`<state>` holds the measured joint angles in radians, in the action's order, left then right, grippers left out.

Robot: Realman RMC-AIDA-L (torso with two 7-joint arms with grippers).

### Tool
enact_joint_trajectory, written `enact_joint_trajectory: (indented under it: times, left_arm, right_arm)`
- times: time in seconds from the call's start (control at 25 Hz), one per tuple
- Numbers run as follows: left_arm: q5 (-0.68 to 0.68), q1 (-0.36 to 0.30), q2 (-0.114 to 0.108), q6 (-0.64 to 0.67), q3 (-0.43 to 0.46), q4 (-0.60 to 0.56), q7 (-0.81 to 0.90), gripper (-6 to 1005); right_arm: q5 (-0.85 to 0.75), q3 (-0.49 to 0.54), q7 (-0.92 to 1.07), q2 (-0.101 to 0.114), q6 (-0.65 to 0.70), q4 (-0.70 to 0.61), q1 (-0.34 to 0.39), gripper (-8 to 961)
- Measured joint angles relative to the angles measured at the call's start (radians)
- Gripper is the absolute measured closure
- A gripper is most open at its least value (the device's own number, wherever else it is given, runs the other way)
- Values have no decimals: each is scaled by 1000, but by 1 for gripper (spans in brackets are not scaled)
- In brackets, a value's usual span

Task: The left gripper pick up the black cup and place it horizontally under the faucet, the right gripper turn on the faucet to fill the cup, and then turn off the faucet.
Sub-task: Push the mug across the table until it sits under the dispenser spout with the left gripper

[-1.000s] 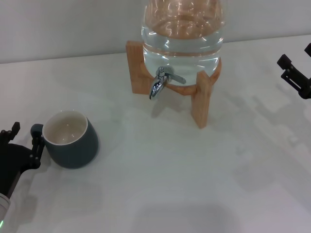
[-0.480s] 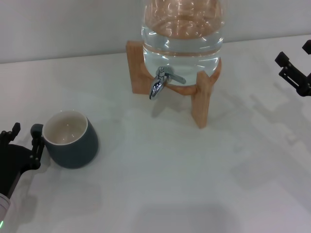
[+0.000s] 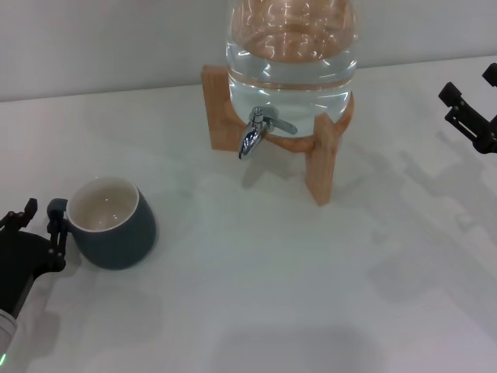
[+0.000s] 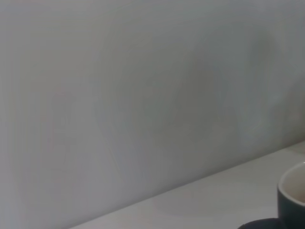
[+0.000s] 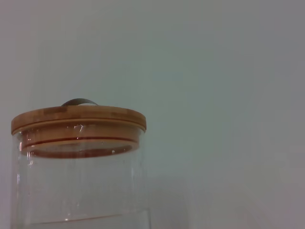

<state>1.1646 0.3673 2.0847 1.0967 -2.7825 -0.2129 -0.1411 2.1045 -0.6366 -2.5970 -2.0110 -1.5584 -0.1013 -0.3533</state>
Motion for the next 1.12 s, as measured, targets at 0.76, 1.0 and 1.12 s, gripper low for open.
enact_joint_trajectory:
  times: [0.76,1.0,1.12]
  left_arm:
    - [-2,11,1,-12,-5,9,0,907]
    - [-5,15,0,-14,-5,9,6,916]
    - [-20,23,0,-15,-7,9,9,916]
  right_arm:
    - [0,0,0,0,0,0,-1,94]
    - [0,0,0,0,0,-1,-4,94]
    - [0,0,0,0,0,-1,-6,94]
